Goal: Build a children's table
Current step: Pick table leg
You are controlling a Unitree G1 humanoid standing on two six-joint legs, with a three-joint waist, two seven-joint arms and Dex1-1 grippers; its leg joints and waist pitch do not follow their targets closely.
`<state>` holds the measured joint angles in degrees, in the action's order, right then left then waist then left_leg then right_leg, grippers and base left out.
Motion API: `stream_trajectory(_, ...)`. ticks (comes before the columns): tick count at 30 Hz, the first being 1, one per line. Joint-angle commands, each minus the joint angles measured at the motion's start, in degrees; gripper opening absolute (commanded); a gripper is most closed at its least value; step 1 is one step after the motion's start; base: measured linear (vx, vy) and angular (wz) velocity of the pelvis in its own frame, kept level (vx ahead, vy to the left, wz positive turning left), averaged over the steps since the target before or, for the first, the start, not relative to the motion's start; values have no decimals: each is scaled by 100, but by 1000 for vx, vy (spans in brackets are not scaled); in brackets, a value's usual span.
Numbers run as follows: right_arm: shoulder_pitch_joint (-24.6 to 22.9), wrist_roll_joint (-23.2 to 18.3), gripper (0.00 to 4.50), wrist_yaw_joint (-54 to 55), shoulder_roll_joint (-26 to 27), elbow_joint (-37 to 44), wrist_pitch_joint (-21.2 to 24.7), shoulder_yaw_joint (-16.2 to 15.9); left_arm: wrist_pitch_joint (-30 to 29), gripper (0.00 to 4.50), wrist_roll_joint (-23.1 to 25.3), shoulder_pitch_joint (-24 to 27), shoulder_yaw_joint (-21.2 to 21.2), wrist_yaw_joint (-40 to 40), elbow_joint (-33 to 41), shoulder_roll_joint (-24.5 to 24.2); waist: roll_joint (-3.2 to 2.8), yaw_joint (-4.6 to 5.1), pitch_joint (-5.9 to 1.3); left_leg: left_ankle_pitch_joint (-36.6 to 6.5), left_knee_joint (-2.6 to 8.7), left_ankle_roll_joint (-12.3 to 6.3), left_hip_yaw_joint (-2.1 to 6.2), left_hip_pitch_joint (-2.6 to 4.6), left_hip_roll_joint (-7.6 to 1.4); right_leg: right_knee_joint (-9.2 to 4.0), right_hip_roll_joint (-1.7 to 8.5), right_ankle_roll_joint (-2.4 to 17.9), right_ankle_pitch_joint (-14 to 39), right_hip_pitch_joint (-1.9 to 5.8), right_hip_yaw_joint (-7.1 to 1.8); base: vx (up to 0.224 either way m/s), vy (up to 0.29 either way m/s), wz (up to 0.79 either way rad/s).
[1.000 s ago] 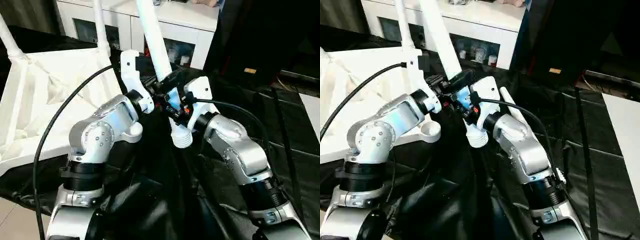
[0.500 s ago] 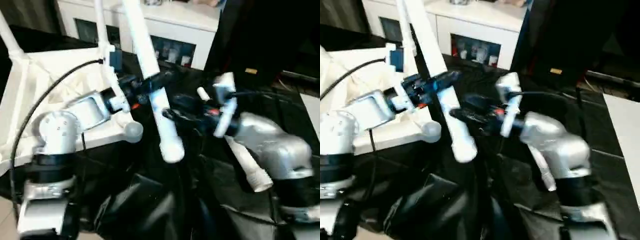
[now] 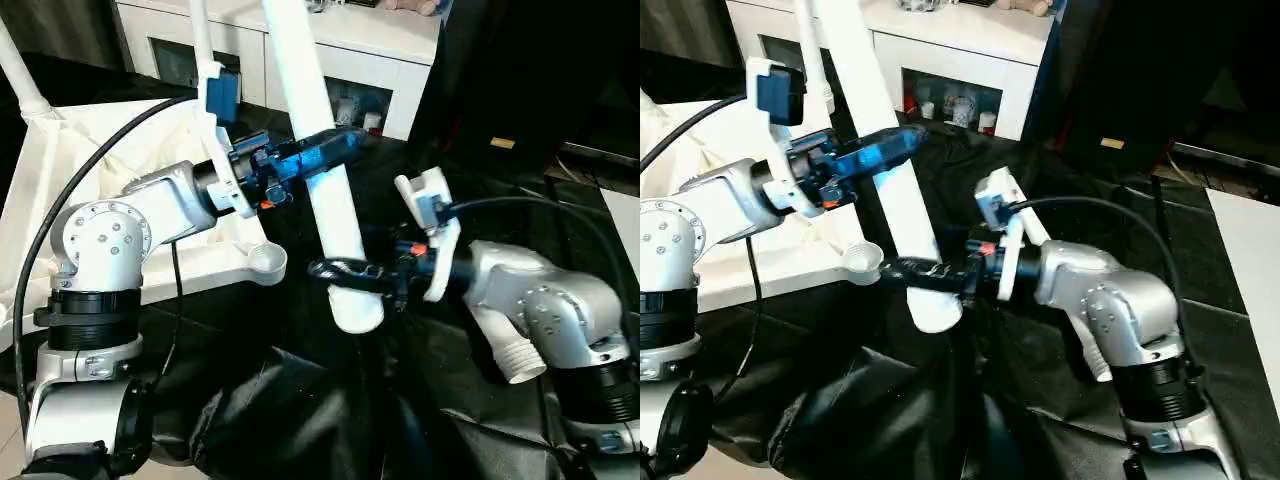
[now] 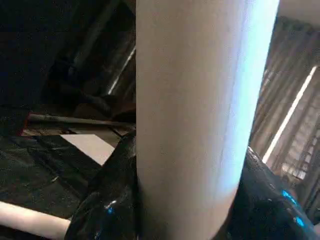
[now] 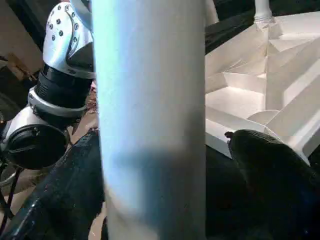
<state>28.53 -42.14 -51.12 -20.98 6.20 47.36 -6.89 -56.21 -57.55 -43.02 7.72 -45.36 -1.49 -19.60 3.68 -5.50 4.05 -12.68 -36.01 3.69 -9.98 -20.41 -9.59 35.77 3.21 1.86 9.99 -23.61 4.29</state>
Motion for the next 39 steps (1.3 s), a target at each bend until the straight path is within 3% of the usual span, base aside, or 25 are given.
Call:
stream_trajectory(1, 14, 21, 373, 82, -18, 66, 55, 54, 44, 182, 104, -152, -100, -48, 48, -42, -121, -25, -403, -623, 489, 188, 156, 16, -348, -455, 547, 857, 1632, 359, -354, 0, 0, 0)
stream_trajectory(12, -10, 9, 283, 34, -30, 106, 62, 38, 117, 182, 248, -108, -182, -246, 7, -151, -126, -45, -404, -623, 492, 213, 153, 28, -353, -448, 548, 852, 1570, 356, -359, 0, 0, 0)
stream_trajectory(18, -18, 231, 220, 201, 101, 55, -125, -79, 305, 182, 581, -65, -288, -110, 13, -175, -118, -42, -403, -606, 495, 234, 154, 18, -351, -455, 548, 811, 1628, 356, -362, 0, 0, 0)
stream_trajectory(21, 19, 498, 196, 491, 234, -35, -401, -84, 277, 252, 638, -138, -145, 401, -175, -19, -142, -34, -404, -649, 489, 284, 154, 20, -351, -450, 554, 838, 1579, 347, -359, 0, 0, 0)
stream_trajectory(23, 48, 740, 192, 724, 343, -111, -661, -106, 422, 254, 857, -160, -128, 702, -248, 52, -123, -25, -406, -655, 493, 305, 158, 20, -347, -447, 543, 831, 1552, 357, -356, 0, 0, 0)
stream_trajectory(26, 106, 1167, 188, 1301, 721, -243, -1172, -105, 599, 299, 1105, -46, -150, 1141, -104, 287, -123, -17, -405, -691, 496, 341, 157, 19, -348, -477, 562, 764, 1700, 348, -358, 0, 0, 0)
stream_trajectory(28, 124, 1285, 188, 1445, 812, -276, -1273, -125, 602, 300, 1131, 0, -148, 1292, -44, 388, -131, -14, -422, -602, 496, 322, 163, 16, -360, -427, 556, 790, 1496, 359, -363, 0, 0, 0)
stream_trajectory(30, 153, 1627, 188, 1711, 930, -362, -1552, -222, 705, 330, 1226, 69, -112, 1706, 11, 615, -135, 2, -416, -581, 501, 345, 162, 9, -373, -414, 549, 851, 1313, 353, -362, 0, 0, 0)
stream_trajectory(32, 194, 1886, 188, 2089, 1089, -504, -1757, -235, 911, 346, 1534, 141, -198, 2093, 30, 755, -117, 8, -408, -582, 504, 318, 155, 5, -360, -430, 553, 860, 1295, 360, -368, 0, 0, 0)
stream_trajectory(35, 231, 2084, 188, 2243, 1166, -608, -1943, -314, 1102, 369, 1711, 253, -287, 2219, 72, 869, -103, 26, -411, -579, 504, 268, 156, -15, -338, -452, 545, 707, 1463, 380, -368, 0, 0, 0)
stream_trajectory(36, 228, 2189, 188, 2298, 1213, -638, -2029, -368, 1089, 375, 1697, 315, -298, 2234, 130, 934, -113, 34, -421, -535, 502, 261, 154, -4, -345, -436, 539, 705, 1367, 371, -368, 0, 0, 0)
stream_trajectory(39, 207, 2280, 188, 2389, 1314, -681, -2110, -374, 1092, 324, 1818, 349, -304, 2408, 163, 984, -111, 51, -415, -586, 506, 229, 153, 0, -347, -434, 534, 753, 1279, 362, -369, 0, 0, 0)
